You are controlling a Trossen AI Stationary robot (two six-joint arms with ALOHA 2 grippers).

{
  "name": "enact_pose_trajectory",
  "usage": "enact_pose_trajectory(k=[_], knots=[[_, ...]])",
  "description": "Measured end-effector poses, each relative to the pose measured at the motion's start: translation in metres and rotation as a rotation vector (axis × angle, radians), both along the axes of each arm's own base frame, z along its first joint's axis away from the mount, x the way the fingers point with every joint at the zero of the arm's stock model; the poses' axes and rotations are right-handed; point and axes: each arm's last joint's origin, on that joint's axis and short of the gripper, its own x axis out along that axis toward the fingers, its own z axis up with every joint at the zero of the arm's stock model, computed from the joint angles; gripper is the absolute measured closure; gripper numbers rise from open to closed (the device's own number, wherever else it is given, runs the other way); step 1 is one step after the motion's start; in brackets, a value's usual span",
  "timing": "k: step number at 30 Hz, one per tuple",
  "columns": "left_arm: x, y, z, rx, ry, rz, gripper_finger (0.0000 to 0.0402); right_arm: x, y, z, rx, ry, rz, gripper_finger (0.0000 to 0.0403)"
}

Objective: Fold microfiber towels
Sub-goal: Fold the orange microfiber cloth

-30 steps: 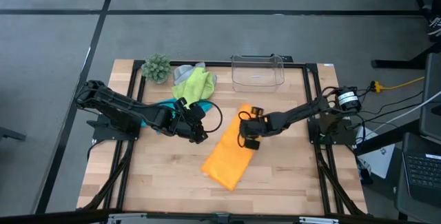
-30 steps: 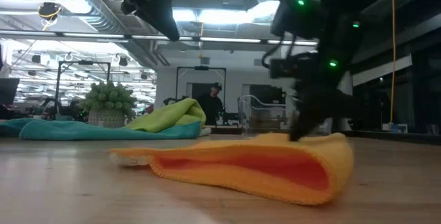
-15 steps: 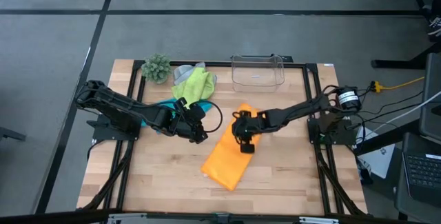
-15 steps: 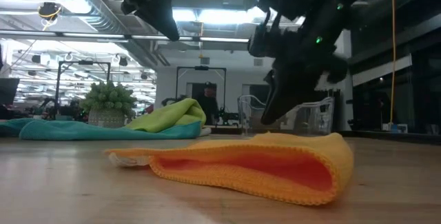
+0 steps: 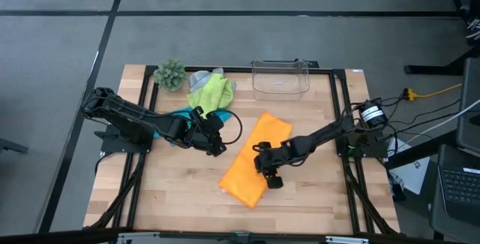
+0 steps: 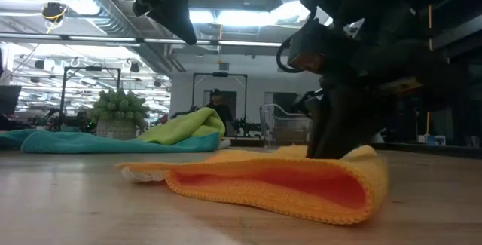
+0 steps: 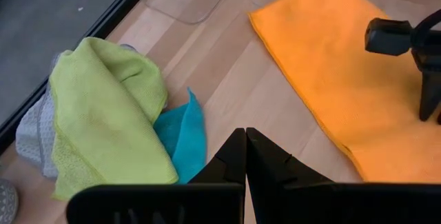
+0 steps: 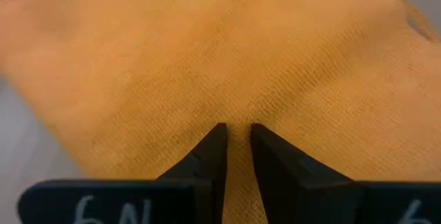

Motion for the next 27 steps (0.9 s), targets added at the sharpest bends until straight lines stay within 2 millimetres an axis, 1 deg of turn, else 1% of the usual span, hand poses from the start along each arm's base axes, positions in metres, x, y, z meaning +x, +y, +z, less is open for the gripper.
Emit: enact_pose_trajectory(k=[3,7,11,18,24,27], knots=[[0.0,0.0,0.0,0.0,0.0,0.0,0.0401,-0.006,-0.001,-0.003,-0.006,0.086,-0.018,0.0331],[0.0,0.0,0.0,0.0,0.0,0.0,0.0401,-0.015,-0.004,-0.001,-0.015,0.171,-0.036,0.0331],[0.0,0.0,0.0,0.0,0.0,0.0,0.0401,-0.024,-0.006,0.005,-0.004,0.233,-0.02,0.0331],[0.0,0.0,0.0,-0.001,-0.002,0.0,0.0401,-0.045,-0.011,0.017,-0.022,0.374,-0.009,0.0331],[0.0,0.0,0.0,0.0,-0.002,0.0,0.0401,-0.051,-0.013,0.027,-0.044,0.359,0.005,0.0331],[0.0,0.0,0.0,-0.001,-0.002,0.0,0.0401,-0.047,-0.012,0.036,-0.022,0.311,0.014,0.0331]])
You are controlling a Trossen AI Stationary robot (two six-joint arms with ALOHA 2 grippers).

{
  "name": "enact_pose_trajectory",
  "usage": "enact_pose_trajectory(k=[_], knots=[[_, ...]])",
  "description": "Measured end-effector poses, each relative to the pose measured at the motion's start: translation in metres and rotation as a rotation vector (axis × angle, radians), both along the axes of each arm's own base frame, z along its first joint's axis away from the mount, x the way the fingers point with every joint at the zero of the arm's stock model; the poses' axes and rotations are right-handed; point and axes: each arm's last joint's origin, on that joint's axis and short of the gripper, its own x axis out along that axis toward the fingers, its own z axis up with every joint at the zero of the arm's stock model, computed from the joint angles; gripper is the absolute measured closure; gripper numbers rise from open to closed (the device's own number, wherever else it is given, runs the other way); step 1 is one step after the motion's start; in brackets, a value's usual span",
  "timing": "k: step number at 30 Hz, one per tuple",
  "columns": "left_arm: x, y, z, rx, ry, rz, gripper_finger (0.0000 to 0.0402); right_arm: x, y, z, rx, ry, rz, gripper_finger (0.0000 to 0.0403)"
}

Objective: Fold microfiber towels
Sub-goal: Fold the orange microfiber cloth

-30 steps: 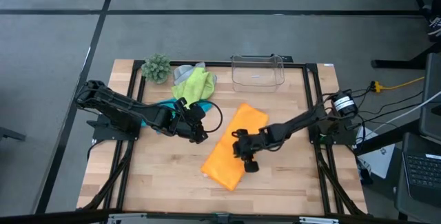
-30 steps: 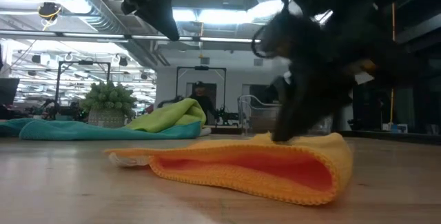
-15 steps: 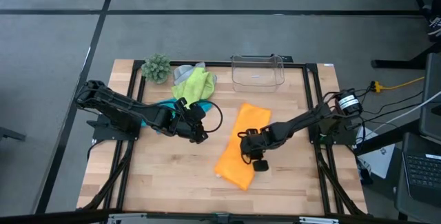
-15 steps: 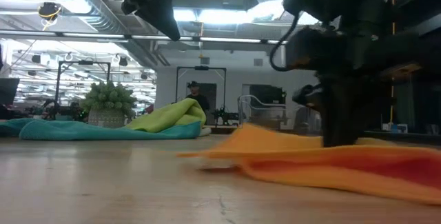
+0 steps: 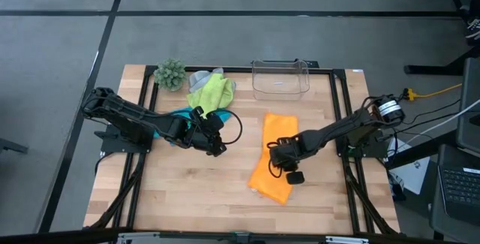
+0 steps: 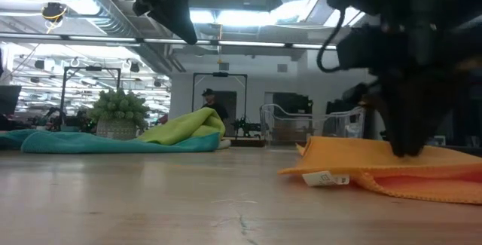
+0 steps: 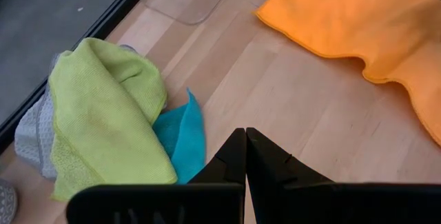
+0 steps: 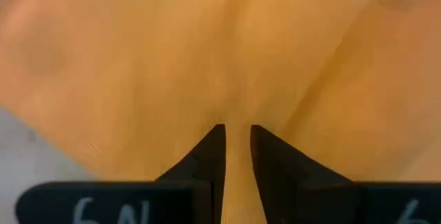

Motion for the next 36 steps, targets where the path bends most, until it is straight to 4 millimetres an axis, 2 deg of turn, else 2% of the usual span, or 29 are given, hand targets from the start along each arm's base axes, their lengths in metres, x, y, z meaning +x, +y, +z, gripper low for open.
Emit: enact_pose_trajectory(k=[5,9,16,26,36], knots=[[0.0,0.0,0.0,0.0,-0.001,0.0,0.0401,0.008,0.01,0.011,0.042,-0.118,0.018,0.0331],[0.0,0.0,0.0,0.001,0.0,-0.001,0.0401,0.013,0.027,0.009,0.082,-0.179,0.012,0.0331],[0.0,0.0,0.0,0.001,0.0,-0.001,0.0401,0.008,0.054,-0.02,0.073,-0.096,0.08,0.0331],[0.0,0.0,0.0,0.0,-0.003,-0.001,0.0401,-0.011,0.066,-0.02,0.234,0.104,0.142,0.0331],[0.0,0.0,0.0,0.001,-0.003,-0.003,0.0401,-0.007,0.076,-0.013,0.27,0.055,0.143,0.0331]])
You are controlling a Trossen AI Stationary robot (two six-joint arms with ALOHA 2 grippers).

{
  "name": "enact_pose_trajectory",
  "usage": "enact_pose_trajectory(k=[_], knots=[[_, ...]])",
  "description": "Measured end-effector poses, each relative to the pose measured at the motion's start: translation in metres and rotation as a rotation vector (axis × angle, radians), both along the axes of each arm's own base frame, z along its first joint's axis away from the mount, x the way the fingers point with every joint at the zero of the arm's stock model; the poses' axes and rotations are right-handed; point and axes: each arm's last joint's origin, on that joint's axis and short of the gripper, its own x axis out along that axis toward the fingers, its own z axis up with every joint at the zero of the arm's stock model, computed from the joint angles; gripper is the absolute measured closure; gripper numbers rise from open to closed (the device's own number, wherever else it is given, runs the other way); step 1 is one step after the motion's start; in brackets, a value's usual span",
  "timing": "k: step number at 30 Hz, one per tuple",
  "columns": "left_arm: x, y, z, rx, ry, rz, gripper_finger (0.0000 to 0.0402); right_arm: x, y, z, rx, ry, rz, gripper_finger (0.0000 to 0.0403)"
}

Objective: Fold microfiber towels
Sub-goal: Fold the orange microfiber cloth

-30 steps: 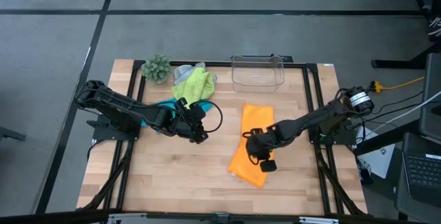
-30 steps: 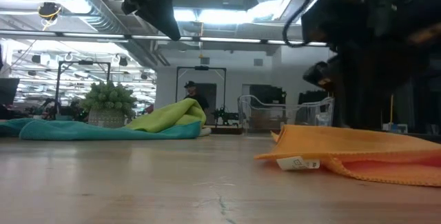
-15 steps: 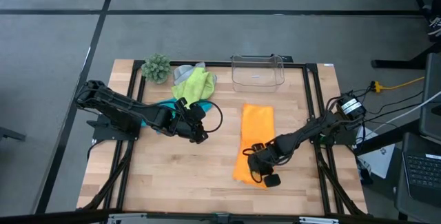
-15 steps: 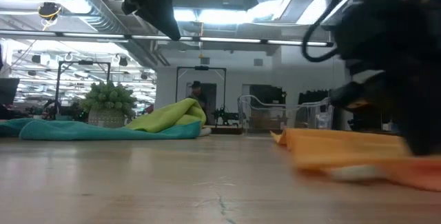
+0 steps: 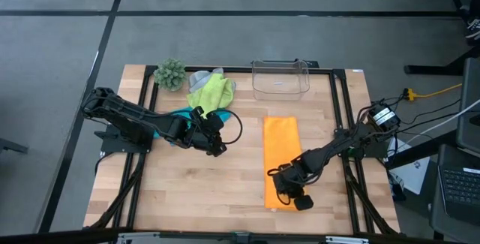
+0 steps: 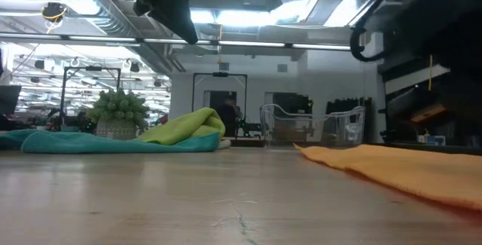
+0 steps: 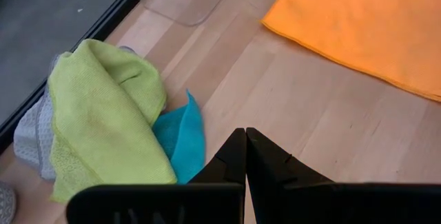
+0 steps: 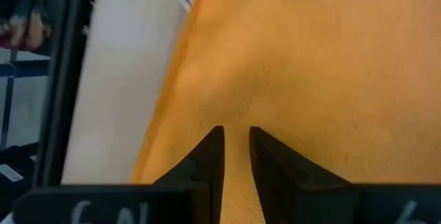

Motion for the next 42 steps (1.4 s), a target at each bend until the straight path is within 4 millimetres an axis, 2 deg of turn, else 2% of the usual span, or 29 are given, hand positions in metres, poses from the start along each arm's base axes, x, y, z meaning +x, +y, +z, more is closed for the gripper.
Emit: enact_pose_trajectory(k=[5,9,16,23,30,34,38,42], knots=[[0.0,0.0,0.0,0.021,0.021,-0.028,0.0401,0.01,0.006,0.018,0.005,-0.012,0.003,0.0331],[0.0,0.0,0.0,0.042,0.042,-0.057,0.0401,0.012,0.008,0.033,-0.023,0.048,-0.008,0.0331],[0.0,0.0,0.0,0.043,0.043,-0.058,0.0401,0.0,0.014,0.051,-0.103,0.252,-0.11,0.0331],[0.001,0.002,0.001,0.04,0.03,-0.05,0.0401,-0.025,0.029,0.053,-0.191,0.443,-0.275,0.0331],[0.005,0.001,-0.004,-0.019,-0.006,0.021,0.0401,-0.046,0.053,0.052,-0.219,0.53,-0.441,0.0331],[0.008,0.0,-0.011,-0.015,0.017,0.02,0.0401,-0.057,0.064,0.052,-0.234,0.555,-0.489,0.0331],[0.011,-0.002,-0.017,-0.043,0.045,0.005,0.0401,-0.064,0.07,0.051,-0.277,0.504,-0.53,0.033],[0.014,-0.004,-0.023,-0.074,0.068,-0.013,0.0401,-0.067,0.073,0.051,-0.28,0.512,-0.619,0.031]])
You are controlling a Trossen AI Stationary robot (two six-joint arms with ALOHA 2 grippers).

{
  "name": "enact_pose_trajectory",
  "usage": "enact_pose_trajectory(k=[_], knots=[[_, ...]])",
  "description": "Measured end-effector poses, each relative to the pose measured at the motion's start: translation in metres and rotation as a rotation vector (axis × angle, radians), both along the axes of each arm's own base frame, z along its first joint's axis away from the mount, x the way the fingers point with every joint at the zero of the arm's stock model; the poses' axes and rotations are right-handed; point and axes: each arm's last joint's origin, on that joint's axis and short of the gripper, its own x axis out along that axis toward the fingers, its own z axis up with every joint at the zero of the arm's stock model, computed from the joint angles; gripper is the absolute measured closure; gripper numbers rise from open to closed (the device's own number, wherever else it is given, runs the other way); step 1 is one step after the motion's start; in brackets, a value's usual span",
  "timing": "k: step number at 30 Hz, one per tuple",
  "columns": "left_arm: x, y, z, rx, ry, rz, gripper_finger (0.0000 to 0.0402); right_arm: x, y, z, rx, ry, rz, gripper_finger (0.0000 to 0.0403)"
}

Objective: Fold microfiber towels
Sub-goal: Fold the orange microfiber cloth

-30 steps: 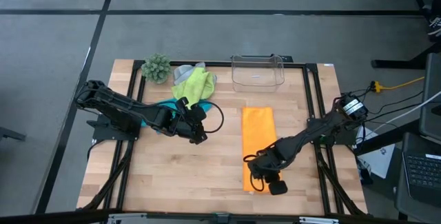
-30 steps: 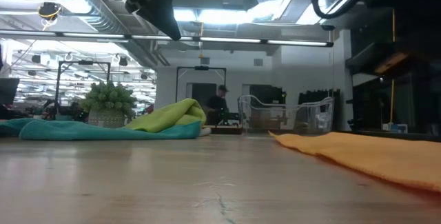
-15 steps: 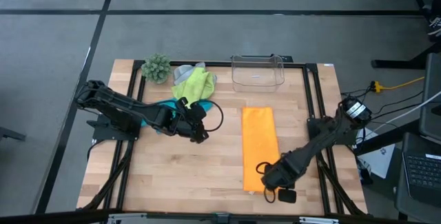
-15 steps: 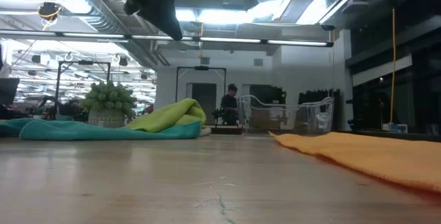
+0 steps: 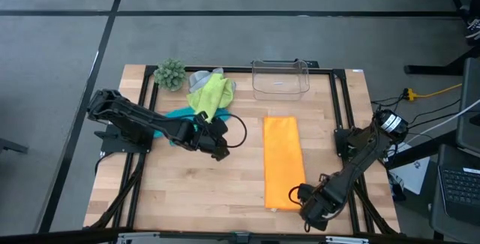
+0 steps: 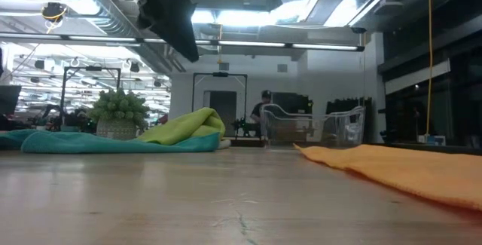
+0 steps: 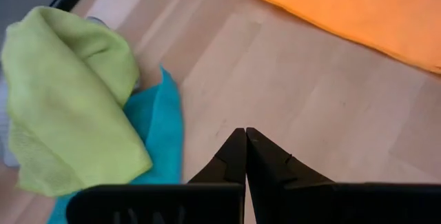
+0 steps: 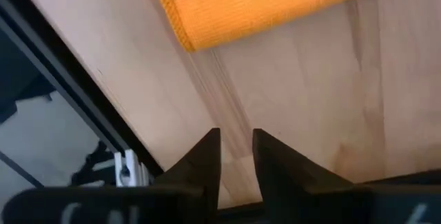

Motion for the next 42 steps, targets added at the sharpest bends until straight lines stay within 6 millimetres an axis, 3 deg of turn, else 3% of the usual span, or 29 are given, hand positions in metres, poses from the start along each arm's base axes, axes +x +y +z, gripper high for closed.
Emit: enact_pose_trajectory(k=[7,11,14,21,29,33,42], knots=[[0.0,-0.008,-0.002,-0.001,0.007,-0.025,0.0401,-0.001,0.002,-0.001,-0.075,-0.115,0.039,0.0222],[-0.003,-0.022,-0.002,-0.019,-0.004,-0.076,0.0401,0.002,0.0,-0.001,-0.161,-0.211,0.038,0.0172],[0.002,-0.039,0.002,-0.023,-0.056,-0.216,0.0401,0.003,-0.001,-0.001,-0.185,-0.238,0.036,0.0153],[0.018,-0.079,0.026,-0.03,-0.313,-0.703,0.0383,0.003,-0.001,-0.001,-0.185,-0.236,0.036,0.0148],[0.027,-0.074,0.035,0.037,-0.404,-0.746,0.0298,0.002,0.0,-0.001,-0.173,-0.23,0.086,0.0149],[0.041,-0.072,0.025,0.034,-0.43,-0.731,0.0267,-0.005,0.009,-0.001,-0.168,-0.303,0.31,0.015],[0.07,-0.087,-0.02,0.067,-0.428,-0.858,0.0258,-0.013,0.039,-0.003,-0.194,-0.579,0.545,0.015]])
